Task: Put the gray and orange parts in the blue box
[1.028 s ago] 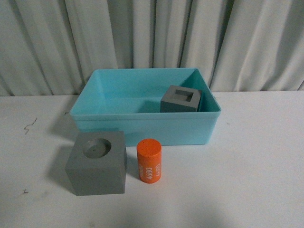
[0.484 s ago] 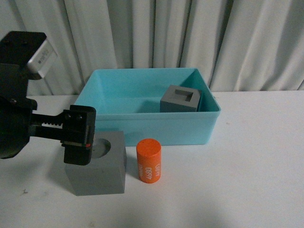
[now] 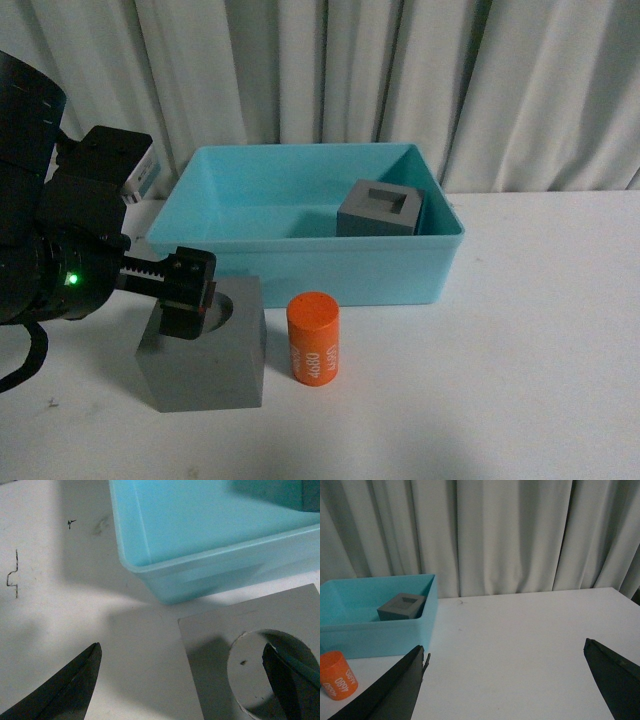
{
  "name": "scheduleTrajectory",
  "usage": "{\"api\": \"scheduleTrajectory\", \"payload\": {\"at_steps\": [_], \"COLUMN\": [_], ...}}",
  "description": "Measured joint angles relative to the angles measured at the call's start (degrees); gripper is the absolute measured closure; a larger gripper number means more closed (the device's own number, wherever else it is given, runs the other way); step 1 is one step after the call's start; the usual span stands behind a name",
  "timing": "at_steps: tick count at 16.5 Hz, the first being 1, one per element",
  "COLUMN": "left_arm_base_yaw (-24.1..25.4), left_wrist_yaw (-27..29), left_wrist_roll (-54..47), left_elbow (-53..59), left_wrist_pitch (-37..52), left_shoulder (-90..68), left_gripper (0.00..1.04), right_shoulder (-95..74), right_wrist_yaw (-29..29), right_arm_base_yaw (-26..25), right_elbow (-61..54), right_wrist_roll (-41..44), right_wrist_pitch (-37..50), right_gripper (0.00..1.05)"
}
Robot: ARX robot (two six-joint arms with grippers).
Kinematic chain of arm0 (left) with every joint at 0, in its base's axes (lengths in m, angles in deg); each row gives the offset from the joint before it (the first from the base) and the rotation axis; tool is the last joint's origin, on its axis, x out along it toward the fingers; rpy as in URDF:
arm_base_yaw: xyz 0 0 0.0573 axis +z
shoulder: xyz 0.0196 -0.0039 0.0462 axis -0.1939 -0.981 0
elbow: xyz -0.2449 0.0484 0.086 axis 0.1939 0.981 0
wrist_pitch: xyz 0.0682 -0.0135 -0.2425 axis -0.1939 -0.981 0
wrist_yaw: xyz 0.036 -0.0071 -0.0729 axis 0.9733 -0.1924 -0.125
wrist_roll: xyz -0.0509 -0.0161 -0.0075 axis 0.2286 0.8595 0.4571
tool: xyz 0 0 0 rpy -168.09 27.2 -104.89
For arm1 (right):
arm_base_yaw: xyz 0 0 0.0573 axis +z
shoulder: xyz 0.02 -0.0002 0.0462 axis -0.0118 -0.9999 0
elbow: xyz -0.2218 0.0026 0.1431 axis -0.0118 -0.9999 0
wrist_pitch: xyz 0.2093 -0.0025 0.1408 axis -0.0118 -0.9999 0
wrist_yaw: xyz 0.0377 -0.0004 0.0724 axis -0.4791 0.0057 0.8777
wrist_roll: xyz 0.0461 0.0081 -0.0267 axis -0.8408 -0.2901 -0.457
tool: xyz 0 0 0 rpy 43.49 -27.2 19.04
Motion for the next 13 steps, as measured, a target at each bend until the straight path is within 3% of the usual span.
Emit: {"api": "scheduleTrajectory", "payload": {"at_steps": [13], "left_arm_base_yaw": [-1.68], "left_wrist_yaw": [0.63], "left_wrist_roll": [1.53], "left_elbow": [-0.13], "left_wrist_pitch": [1.03], "left_shoulder": [-4.22], "left_gripper": [0.07], "right_shoulder": [0.00], "right_wrist_yaw": [0.00], "right_arm_base_yaw": [0.00], "right_elbow": [0.00], "right_wrist_roll": [0.00], "right_wrist_pitch": [0.00], "right_gripper": [0.06]}}
